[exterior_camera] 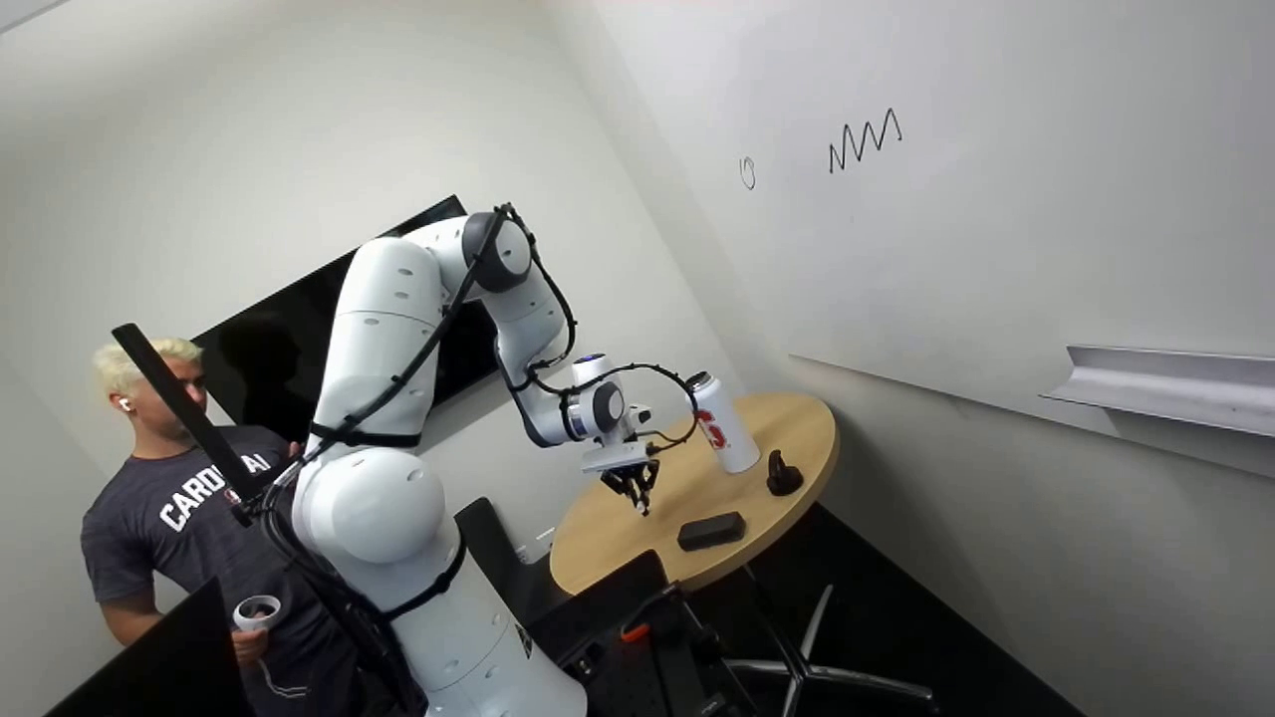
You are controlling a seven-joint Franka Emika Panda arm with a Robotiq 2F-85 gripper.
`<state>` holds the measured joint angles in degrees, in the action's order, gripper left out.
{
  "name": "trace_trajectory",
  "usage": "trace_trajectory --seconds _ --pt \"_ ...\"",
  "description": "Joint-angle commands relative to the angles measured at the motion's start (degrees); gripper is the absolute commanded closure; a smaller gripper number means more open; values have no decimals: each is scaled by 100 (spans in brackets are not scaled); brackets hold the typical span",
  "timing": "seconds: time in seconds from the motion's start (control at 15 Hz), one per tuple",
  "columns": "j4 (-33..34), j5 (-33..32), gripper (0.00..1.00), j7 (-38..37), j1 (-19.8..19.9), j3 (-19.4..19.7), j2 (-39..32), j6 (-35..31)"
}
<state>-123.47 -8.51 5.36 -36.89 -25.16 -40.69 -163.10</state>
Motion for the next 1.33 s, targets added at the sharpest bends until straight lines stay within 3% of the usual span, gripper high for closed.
trace_trajectory --seconds 0.0,0.4,0.47,0.6,1.0,1.27 --pt "234 2 95 -42 -153 107 -225 -1" --pt "404 -2 95 -125 -359 313 -343 82" --pt "398 -15 55 -146 -405 354 -300 80" --pt "337 -23 47 -216 -486 422 -164 54" --pt "-64 -51 2 -413 -699 548 573 124" --pt "-612 -97 0 -539 -830 544 1613 532"
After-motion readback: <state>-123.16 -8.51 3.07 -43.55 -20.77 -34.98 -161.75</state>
